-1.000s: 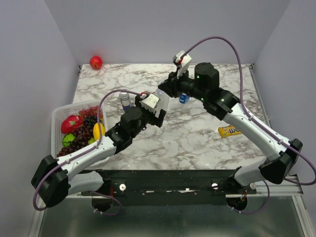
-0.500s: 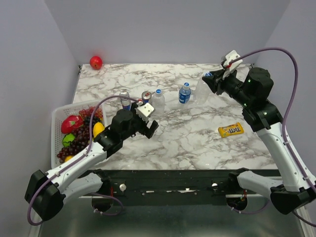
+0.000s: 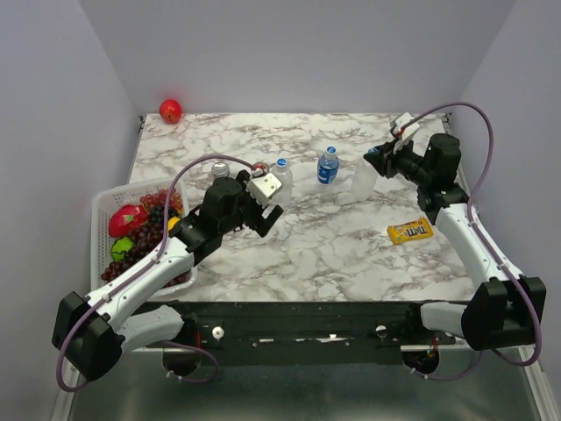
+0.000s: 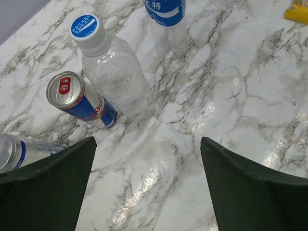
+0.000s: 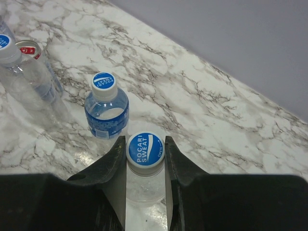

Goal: Screw on the bottle caps

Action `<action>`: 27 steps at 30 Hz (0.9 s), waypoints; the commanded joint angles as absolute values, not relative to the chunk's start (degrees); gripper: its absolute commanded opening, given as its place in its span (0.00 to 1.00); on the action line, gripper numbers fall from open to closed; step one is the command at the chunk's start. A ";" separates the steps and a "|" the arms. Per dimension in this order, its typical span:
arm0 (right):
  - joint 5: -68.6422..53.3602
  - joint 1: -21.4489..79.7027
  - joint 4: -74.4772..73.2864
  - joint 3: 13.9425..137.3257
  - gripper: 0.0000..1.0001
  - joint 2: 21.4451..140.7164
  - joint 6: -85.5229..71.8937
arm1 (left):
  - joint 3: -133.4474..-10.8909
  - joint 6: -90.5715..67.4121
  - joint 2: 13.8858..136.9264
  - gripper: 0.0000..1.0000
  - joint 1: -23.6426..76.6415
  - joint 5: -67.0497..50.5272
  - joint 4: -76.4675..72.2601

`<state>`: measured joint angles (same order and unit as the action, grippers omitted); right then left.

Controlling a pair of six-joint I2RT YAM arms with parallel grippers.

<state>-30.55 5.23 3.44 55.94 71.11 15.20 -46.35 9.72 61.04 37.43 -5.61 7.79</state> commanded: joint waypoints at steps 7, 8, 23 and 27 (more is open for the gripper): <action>-38.93 4.57 14.94 50.89 0.07 75.23 17.22 | -50.88 10.99 67.05 0.99 33.14 -6.15 11.52; -38.94 4.48 15.38 50.28 0.10 75.23 17.31 | -51.32 11.07 67.50 0.99 32.79 -5.80 11.25; -39.90 4.22 16.70 46.23 0.30 75.76 20.30 | -54.84 12.83 70.57 0.98 31.99 -6.59 13.53; -38.76 4.22 16.61 46.14 0.38 75.50 19.95 | -55.72 13.27 71.01 0.99 31.99 -6.50 13.97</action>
<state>-38.92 4.75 15.55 47.35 75.46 18.59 -53.10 12.23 70.39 32.32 -5.63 13.02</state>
